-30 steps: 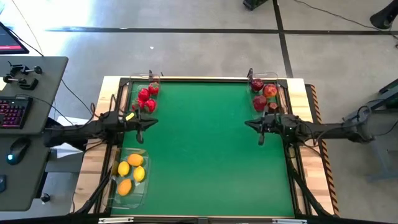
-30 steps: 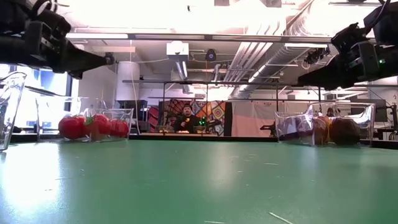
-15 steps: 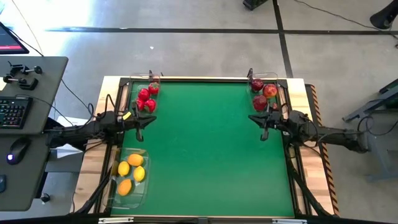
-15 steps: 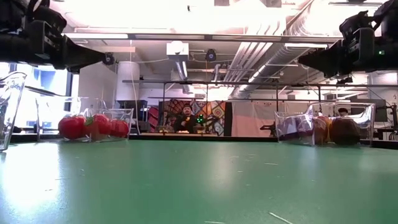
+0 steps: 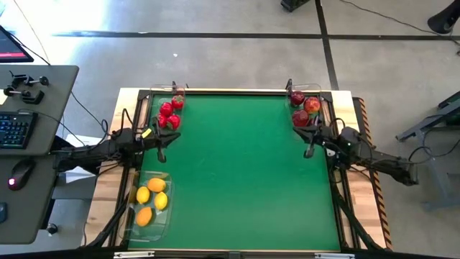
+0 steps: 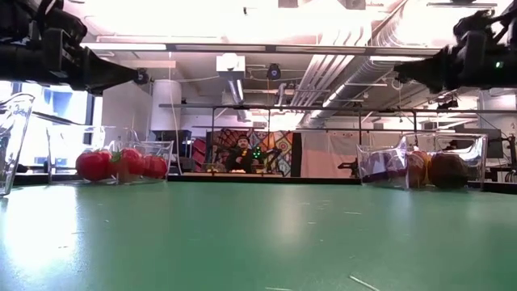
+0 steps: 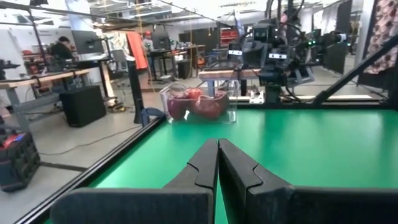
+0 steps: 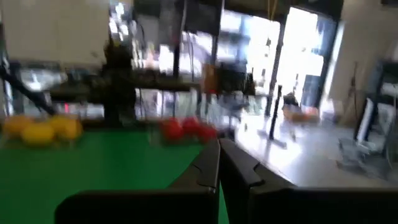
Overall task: Sort produce into baskets
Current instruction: Return to Home Position
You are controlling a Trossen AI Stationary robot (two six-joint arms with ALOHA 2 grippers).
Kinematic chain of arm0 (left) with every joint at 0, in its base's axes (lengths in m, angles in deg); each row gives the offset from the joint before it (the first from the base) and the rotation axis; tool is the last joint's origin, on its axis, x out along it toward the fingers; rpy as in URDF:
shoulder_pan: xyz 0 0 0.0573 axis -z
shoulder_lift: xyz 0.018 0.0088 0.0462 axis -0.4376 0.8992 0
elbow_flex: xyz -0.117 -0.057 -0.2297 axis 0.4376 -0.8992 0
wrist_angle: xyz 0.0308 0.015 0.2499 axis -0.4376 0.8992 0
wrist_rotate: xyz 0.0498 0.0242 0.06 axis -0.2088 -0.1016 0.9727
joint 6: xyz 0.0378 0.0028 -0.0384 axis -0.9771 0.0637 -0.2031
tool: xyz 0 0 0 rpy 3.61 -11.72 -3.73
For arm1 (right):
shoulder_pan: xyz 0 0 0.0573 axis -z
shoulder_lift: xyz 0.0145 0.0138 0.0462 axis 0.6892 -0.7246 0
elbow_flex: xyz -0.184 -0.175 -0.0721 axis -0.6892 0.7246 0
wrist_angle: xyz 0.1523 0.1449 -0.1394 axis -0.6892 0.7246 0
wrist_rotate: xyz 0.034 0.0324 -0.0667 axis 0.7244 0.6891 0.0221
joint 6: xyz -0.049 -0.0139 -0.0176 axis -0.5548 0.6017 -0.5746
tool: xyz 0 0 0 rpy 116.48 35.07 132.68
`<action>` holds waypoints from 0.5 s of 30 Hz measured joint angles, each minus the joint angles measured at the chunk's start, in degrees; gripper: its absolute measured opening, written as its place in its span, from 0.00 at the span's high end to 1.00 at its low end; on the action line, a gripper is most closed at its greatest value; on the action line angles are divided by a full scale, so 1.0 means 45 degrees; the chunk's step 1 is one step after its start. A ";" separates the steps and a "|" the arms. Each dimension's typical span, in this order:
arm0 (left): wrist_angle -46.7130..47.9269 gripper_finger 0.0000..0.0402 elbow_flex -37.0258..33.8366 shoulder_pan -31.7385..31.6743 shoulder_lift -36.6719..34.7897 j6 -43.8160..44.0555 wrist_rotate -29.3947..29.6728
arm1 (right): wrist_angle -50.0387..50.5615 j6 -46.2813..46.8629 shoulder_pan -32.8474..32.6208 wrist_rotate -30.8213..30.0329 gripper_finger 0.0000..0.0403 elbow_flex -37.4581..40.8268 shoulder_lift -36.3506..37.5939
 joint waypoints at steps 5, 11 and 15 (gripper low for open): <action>-0.0008 1.00 0.0000 -0.0017 0.0001 0.0409 0.0131 | 0.0718 0.0210 -0.0001 -0.1164 1.00 0.0000 -0.0005; -0.0014 1.00 0.0000 -0.0019 0.0200 0.0889 0.0228 | 0.1151 0.0504 0.0011 -0.3649 1.00 0.0000 -0.0223; -0.0030 1.00 0.0000 -0.0019 0.0443 0.1021 0.0270 | 0.1119 -0.0016 0.0008 -0.3964 1.00 0.0000 -0.0334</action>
